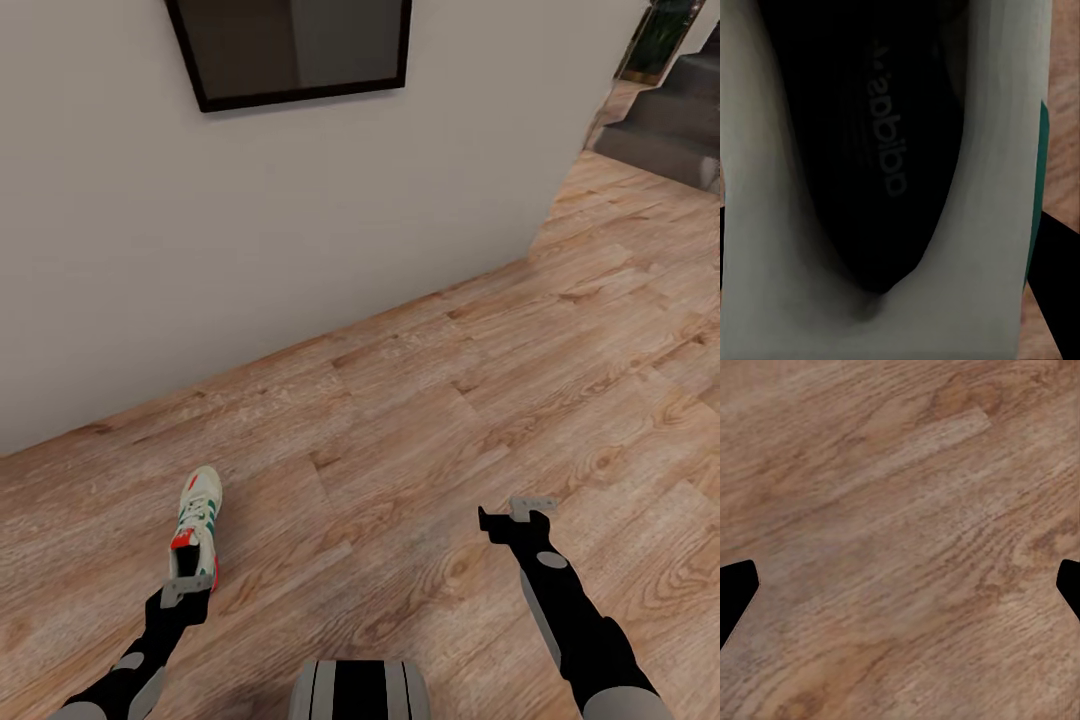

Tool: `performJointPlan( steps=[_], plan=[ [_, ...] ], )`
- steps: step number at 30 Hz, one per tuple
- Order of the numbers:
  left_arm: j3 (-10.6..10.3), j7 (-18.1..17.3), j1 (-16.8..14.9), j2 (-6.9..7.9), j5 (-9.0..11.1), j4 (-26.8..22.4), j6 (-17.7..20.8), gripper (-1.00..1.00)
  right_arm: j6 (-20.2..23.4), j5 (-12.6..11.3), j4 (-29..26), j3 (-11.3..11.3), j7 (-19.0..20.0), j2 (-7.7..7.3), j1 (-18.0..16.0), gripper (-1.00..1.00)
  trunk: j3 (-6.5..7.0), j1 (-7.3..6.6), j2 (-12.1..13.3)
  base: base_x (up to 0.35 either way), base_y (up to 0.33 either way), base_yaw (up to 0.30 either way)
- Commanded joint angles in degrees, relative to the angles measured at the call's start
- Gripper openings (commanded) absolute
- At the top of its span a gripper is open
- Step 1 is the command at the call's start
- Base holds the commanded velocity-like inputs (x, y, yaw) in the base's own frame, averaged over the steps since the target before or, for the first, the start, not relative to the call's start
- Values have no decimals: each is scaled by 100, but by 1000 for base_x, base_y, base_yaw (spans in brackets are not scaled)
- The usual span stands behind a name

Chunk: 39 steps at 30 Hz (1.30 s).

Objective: Pick up the two gym shoes and the two sandals from the corridor floor and place them onto the hallstand (shoe rack) in the corridor, making sure they are on the rack and not on the floor. Arrange them so the two gym shoes are next to each other and the two sandals are next to each other.

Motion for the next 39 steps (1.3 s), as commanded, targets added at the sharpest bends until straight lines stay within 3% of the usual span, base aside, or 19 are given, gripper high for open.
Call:
performJointPlan(
  steps=[1,3,4,13,19,23,26,34,39],
  plan=[
    [46,-33,32,2,-39,1,-19,-100,-15,57,25,4,-7,0,-1,100,20,-3,0,0,0,0],
    [45,-30,90,6,-40,-2,-22,-100,-128,55,87,6,-6,4,-1,100,64,-9,3,0,0,0],
    [52,-10,274,8,-19,3,-34,-100,-560,65,277,3,-13,-1,2,100,89,-11,4,0,0,-65],
    [106,18,641,4,31,2,-49,-100,-655,76,540,-18,-14,-59,155,100,343,-34,16,0,0,-168],
    [115,23,825,4,39,6,-52,-100,-1130,73,752,-24,-22,-66,558,100,518,-50,24,0,0,-197],
    [143,24,965,4,45,5,-62,-100,-1906,63,1083,-25,-36,-67,902,100,634,-60,30,0,0,-200],
    [179,24,1043,4,46,2,-76,-100,-2208,57,1276,-30,-38,-68,1020,100,722,-68,34,0,0,-200],
    [230,24,1332,9,36,4,-752,-100,-3265,50,2541,-55,-40,-74,1249,100,955,-88,44,0,0,-200],
    [228,21,1438,-3,32,10,-936,-100,-4129,46,3228,-59,-43,-69,1269,100,1080,-198,245,0,0,-200]
  ],
)
